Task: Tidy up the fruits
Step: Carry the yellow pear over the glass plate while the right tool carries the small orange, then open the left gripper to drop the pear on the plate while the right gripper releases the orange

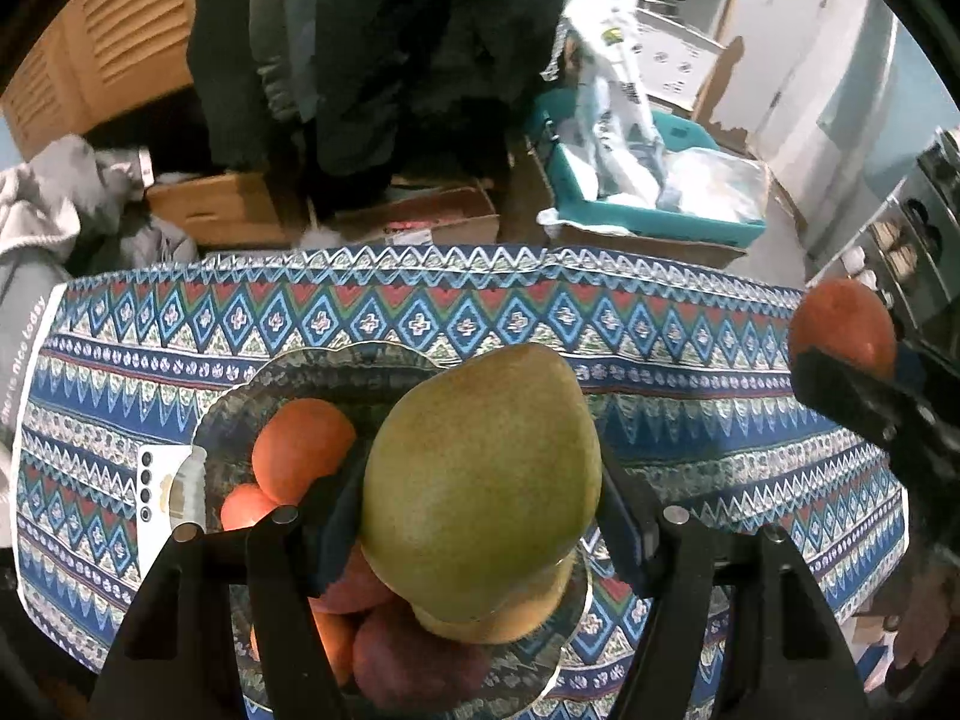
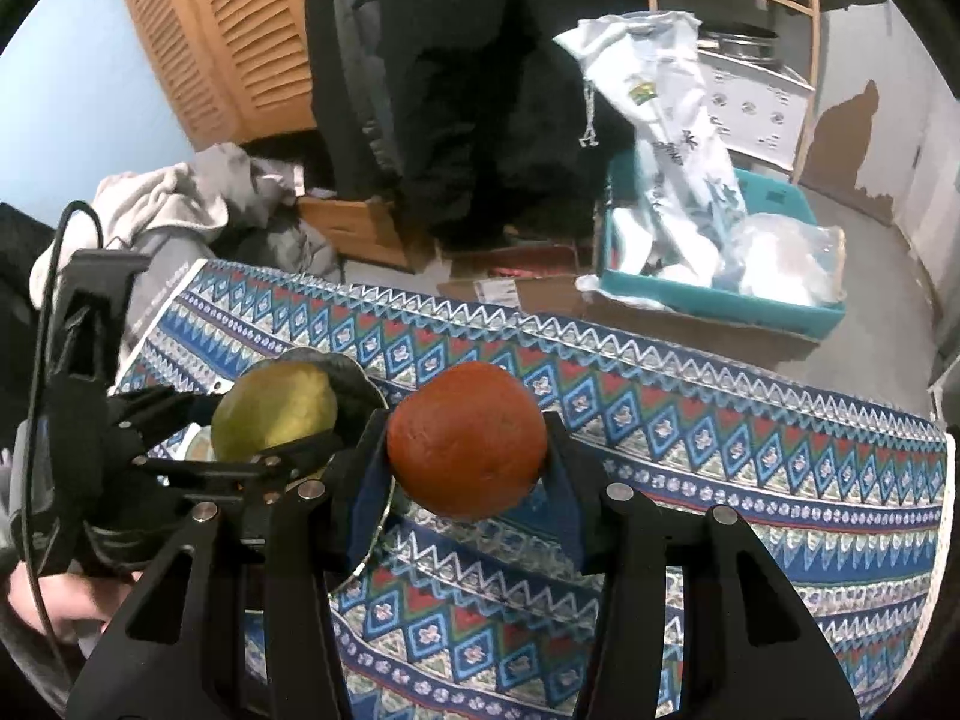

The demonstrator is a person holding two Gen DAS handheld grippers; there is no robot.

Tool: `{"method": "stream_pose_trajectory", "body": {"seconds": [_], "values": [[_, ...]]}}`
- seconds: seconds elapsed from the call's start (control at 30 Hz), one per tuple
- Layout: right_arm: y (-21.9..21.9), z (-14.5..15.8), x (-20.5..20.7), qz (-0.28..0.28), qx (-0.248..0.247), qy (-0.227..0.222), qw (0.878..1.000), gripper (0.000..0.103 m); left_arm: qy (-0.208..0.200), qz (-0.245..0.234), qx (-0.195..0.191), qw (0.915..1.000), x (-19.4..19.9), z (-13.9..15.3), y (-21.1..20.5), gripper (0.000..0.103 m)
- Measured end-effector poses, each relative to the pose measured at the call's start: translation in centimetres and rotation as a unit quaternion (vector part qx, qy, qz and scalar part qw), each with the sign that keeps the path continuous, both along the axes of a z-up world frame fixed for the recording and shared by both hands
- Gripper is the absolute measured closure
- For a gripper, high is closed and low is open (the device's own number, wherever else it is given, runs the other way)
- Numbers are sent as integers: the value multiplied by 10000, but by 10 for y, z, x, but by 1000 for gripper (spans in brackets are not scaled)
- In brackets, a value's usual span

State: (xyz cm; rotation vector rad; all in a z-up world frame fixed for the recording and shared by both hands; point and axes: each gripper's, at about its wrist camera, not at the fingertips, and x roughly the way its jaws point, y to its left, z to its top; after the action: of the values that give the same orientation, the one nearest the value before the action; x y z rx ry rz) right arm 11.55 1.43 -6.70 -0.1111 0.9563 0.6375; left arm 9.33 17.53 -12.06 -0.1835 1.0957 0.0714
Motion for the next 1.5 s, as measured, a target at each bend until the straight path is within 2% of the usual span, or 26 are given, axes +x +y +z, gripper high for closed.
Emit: {"method": "stream_pose_trajectory", "body": {"seconds": [0.43,0.7,1.03,1.4,1.5], "values": [[22,-16,6,131,-102,180,9997,55,544,295,-226,9978,14,-41,25,35],[39,-25,3,271,-135,319,9990,55,352,475,-308,9978,0,-21,42,37],[90,-37,-19,771,-209,468,9957,55,353,1050,-328,9933,-43,-5,93,37],[138,-53,-35,1134,-361,675,9906,55,370,1516,-452,9867,-87,-6,135,37],[144,-58,-36,1192,-400,777,9890,55,342,1568,-419,9861,-95,-4,141,32]]}}
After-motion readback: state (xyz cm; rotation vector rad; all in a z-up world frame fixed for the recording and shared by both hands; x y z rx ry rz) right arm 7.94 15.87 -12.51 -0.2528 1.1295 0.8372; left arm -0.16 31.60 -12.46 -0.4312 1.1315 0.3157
